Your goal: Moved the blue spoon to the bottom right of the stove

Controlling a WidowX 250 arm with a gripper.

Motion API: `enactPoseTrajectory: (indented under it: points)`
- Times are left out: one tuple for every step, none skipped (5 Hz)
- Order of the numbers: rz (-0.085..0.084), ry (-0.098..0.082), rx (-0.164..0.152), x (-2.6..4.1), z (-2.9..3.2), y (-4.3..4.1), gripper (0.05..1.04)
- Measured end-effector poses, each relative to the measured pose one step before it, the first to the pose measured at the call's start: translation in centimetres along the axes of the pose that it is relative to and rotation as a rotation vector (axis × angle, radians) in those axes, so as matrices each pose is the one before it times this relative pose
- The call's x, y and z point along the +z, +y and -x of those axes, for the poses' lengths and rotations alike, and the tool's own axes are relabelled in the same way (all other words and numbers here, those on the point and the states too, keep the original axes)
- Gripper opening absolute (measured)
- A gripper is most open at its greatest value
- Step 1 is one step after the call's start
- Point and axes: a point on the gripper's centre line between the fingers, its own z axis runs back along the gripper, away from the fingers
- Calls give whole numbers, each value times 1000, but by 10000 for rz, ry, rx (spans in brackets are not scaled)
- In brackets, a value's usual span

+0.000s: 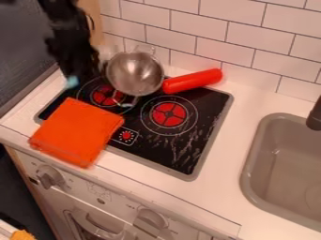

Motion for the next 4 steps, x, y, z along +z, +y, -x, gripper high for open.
enactPoseTrajectory:
  points:
    - [-505,-763,-384,4458,298,-2021,337]
    - [797,-295,-1087,1345,229,-4624,337]
    - [1217,277,-795,-700,-137,-4899,337]
    - [894,543,120,-2006,731,-2954,337]
